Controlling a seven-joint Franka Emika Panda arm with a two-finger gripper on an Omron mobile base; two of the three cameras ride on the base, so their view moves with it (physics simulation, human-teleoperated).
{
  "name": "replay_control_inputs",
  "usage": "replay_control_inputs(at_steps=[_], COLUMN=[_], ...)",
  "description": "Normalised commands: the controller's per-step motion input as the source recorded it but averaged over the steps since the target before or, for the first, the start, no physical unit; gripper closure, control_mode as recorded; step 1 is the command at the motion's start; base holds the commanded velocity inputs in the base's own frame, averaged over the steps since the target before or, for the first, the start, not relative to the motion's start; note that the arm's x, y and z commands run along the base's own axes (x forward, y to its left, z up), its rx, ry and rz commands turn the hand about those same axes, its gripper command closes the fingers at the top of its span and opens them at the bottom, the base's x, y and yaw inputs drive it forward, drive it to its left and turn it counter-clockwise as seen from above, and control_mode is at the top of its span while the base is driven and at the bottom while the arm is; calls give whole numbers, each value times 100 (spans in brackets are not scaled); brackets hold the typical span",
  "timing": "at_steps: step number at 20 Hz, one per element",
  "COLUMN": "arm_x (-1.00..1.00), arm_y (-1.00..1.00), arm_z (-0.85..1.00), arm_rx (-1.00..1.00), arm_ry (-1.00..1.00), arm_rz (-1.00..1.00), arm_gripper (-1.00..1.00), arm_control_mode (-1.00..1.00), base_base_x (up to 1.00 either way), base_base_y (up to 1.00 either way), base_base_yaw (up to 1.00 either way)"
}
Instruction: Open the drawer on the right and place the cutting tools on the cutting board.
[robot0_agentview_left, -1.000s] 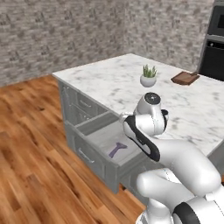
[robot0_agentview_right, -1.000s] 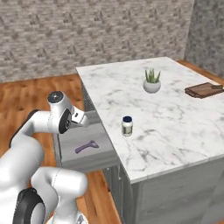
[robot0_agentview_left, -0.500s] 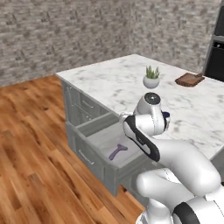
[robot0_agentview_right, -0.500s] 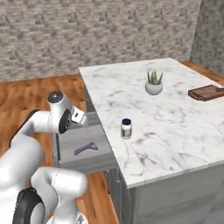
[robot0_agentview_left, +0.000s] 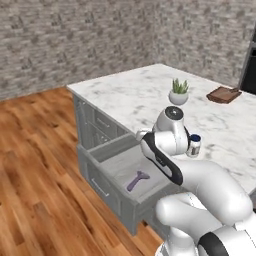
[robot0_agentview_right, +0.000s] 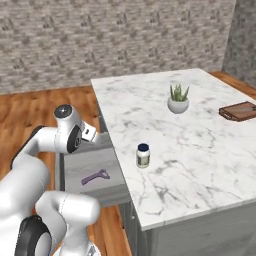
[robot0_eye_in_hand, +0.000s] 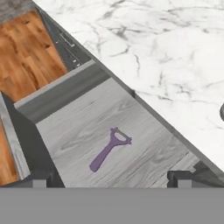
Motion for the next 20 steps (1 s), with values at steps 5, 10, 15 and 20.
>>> replay_control_inputs(at_steps=[5, 10, 15, 20], arm_x=[0, 0, -9, -39], arm_y=[0, 0, 0, -1], arm_z=[0, 0, -8, -38], arm_rx=[0, 0, 0, 0], arm_ry=[0, 0, 2, 18], arm_rz=[0, 0, 0, 0], arm_gripper=[-100, -100, -100, -100], arm_control_mode=[100, 100, -100, -100], base_base_x=[70, 23, 0, 0], base_base_y=[0, 0, 0, 0], base_base_yaw=[0, 1, 1, 0])
